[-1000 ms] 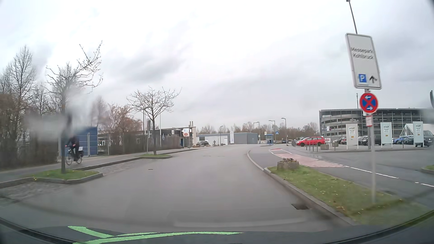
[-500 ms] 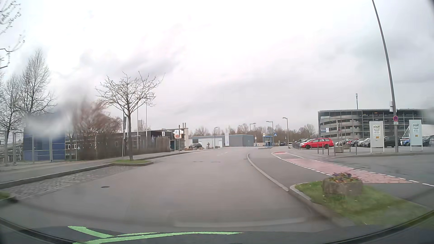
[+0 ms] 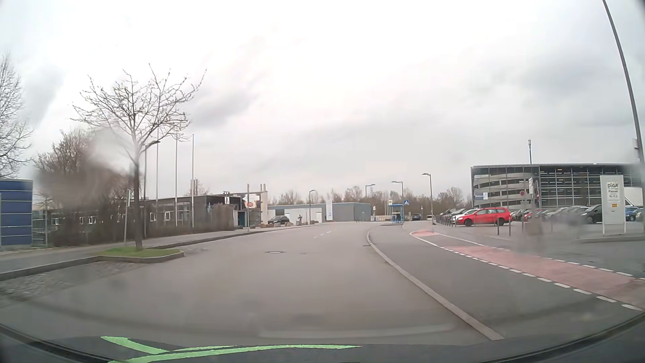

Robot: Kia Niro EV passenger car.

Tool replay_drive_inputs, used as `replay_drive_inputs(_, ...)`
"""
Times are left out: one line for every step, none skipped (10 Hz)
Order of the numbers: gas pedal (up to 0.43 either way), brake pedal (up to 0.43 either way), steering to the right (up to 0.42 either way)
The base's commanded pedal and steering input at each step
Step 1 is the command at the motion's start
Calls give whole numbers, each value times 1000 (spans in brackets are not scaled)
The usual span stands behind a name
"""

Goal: Follow the waypoints while adhering to traffic rules and regulations

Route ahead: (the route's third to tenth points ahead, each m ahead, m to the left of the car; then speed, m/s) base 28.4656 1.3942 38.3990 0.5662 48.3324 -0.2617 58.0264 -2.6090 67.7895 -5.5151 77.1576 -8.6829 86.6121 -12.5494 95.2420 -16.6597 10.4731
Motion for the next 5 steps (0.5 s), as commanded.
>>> replay_drive_inputs(0,0,17)
replay_drive_inputs(0,0,17)
replay_drive_inputs(0,0,17)
replay_drive_inputs(0,0,17)
replay_drive_inputs(0,0,16)
